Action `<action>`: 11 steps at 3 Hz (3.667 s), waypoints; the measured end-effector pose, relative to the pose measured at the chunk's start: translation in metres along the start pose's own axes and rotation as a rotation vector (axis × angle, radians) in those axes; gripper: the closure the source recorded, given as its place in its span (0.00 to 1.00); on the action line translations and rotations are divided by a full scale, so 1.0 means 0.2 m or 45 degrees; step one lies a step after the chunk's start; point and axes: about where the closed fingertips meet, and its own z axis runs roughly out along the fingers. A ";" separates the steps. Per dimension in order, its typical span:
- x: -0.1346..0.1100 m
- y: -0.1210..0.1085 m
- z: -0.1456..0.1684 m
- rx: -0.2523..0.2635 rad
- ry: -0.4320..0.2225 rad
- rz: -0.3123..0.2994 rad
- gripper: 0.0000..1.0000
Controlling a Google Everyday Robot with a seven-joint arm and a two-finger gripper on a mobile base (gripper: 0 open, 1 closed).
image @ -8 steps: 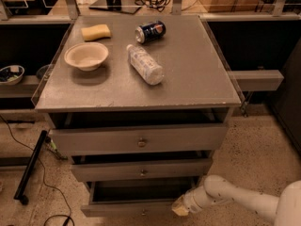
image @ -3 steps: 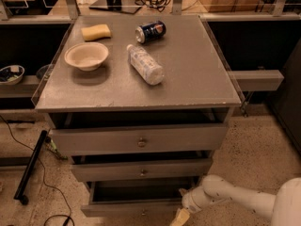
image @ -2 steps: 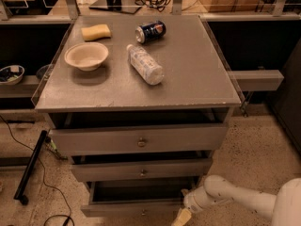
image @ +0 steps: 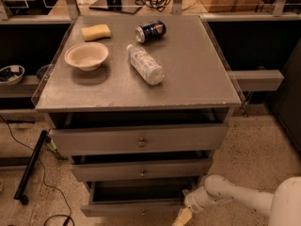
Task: Open bottom drawer
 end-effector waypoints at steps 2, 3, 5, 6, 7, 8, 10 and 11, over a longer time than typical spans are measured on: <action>0.05 0.03 0.09 -0.115 0.037 0.004 0.00; 0.06 0.04 0.11 -0.145 0.044 -0.003 0.00; 0.06 0.04 0.11 -0.145 0.044 -0.003 0.42; 0.06 0.04 0.11 -0.145 0.044 -0.003 0.65; 0.06 0.04 0.11 -0.145 0.044 -0.003 0.89; 0.06 0.04 0.11 -0.146 0.044 -0.003 1.00; 0.04 0.02 0.10 -0.146 0.044 -0.003 1.00; 0.03 0.00 0.09 -0.146 0.044 -0.003 1.00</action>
Offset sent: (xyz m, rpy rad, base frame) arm -0.0114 0.0031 -0.0225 0.0241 0.1019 0.0593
